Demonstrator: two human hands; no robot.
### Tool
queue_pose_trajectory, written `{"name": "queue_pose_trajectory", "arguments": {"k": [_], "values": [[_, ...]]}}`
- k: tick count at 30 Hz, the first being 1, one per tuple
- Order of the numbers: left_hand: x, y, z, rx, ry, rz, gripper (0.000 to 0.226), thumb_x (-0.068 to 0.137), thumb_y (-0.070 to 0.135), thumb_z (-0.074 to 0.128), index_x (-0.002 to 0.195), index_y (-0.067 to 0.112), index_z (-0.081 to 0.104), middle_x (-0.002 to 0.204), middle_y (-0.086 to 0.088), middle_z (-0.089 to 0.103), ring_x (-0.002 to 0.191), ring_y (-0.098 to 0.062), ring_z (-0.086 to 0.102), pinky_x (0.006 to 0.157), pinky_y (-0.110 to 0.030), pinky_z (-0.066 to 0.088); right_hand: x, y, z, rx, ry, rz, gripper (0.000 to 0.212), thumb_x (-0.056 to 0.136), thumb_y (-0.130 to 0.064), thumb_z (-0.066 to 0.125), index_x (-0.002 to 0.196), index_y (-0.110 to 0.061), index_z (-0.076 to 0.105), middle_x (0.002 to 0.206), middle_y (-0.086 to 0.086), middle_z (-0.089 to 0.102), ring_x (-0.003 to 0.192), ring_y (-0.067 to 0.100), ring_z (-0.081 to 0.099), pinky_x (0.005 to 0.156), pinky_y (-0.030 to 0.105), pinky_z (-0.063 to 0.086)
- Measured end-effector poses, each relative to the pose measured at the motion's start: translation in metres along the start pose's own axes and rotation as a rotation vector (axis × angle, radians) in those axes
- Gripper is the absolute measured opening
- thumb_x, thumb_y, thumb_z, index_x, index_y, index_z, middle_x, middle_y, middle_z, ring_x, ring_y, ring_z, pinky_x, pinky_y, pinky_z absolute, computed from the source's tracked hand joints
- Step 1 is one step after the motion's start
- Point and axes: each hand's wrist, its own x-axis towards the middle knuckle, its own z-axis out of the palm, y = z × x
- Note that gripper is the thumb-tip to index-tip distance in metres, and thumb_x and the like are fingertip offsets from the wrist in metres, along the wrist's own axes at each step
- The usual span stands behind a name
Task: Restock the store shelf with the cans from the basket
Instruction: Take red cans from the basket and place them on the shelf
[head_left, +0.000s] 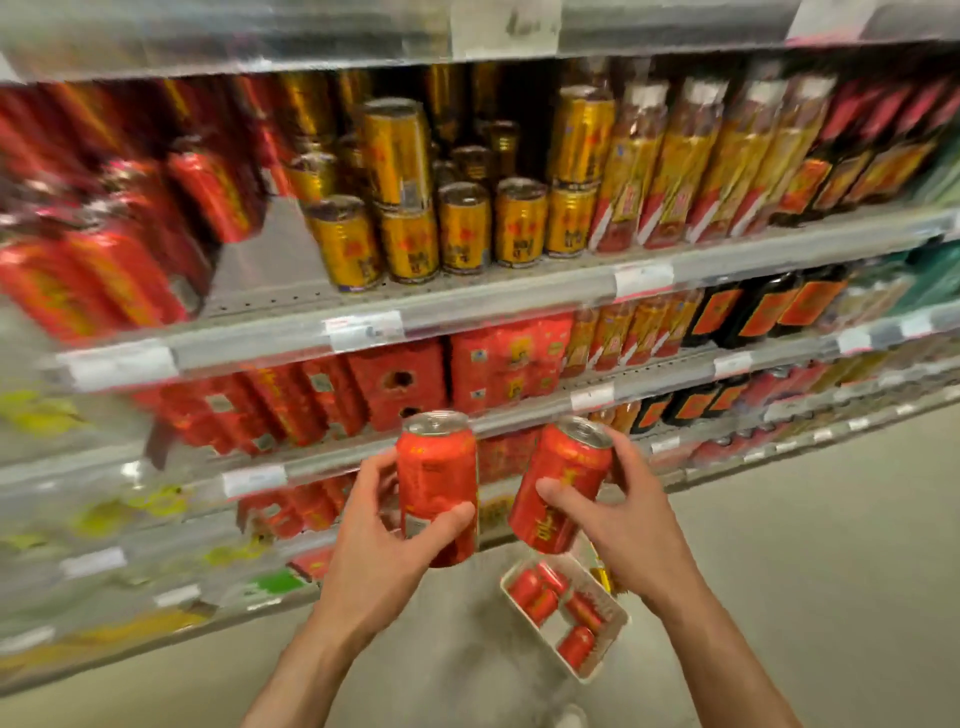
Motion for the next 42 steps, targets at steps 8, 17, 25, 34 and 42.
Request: {"name": "queue_pose_trajectory", "arguments": {"k": [8, 17, 25, 34, 42], "values": [[0.01, 0.025, -0.124, -0.008, 0.139, 0.114, 0.072, 0.053, 0.053, 0.084, 0.117, 0.033, 0.057, 0.111, 0.009, 0.07, 0.09, 0.0, 0.07, 0.081, -0.028, 0.053, -0.01, -0.083, 0.09, 0.009, -0.032, -0.141, 0.072, 0.072, -0.037, 0.089, 0.135, -0.037, 0.055, 0.121, -0.009, 0.07, 0.099, -0.002, 0.068, 0.09, 0.027, 0.056], [0.045, 0.049, -0.21, -0.011, 0.213, 0.153, 0.066, 0.068, 0.023, 0.092, 0.122, 0.029, 0.055, 0.116, 0.007, 0.07, 0.103, -0.004, 0.069, 0.093, -0.028, 0.054, 0.019, -0.154, 0.162, -0.015, -0.149, -0.291, 0.065, 0.078, -0.033, 0.087, 0.135, -0.039, 0.055, 0.118, -0.015, 0.07, 0.102, -0.006, 0.066, 0.087, 0.025, 0.056], [0.093, 0.067, -0.239, 0.155, 0.39, 0.16, 0.067, 0.057, 0.051, 0.087, 0.115, 0.04, 0.056, 0.11, 0.024, 0.069, 0.105, 0.004, 0.064, 0.091, -0.018, 0.047, 0.093, -0.192, 0.204, -0.079, -0.249, -0.443, 0.067, 0.076, -0.033, 0.088, 0.133, -0.036, 0.053, 0.119, -0.02, 0.066, 0.104, -0.011, 0.061, 0.082, 0.012, 0.05], [0.13, 0.073, -0.245, 0.231, 0.424, 0.181, 0.063, 0.068, 0.021, 0.093, 0.119, 0.025, 0.057, 0.102, 0.027, 0.067, 0.098, 0.016, 0.06, 0.08, 0.001, 0.04, 0.167, -0.199, 0.264, -0.157, -0.286, -0.448, 0.076, 0.073, -0.035, 0.087, 0.137, -0.037, 0.046, 0.117, -0.01, 0.068, 0.104, 0.005, 0.067, 0.091, 0.027, 0.056], [0.141, 0.072, -0.254, 0.243, 0.422, 0.19, 0.064, 0.067, 0.031, 0.092, 0.118, 0.032, 0.053, 0.108, 0.021, 0.067, 0.101, 0.009, 0.062, 0.081, -0.003, 0.043, 0.209, -0.201, 0.305, -0.188, -0.251, -0.441, 0.083, 0.074, -0.023, 0.089, 0.146, -0.029, 0.048, 0.132, -0.002, 0.048, 0.121, 0.019, 0.055, 0.104, 0.037, 0.05]]}}
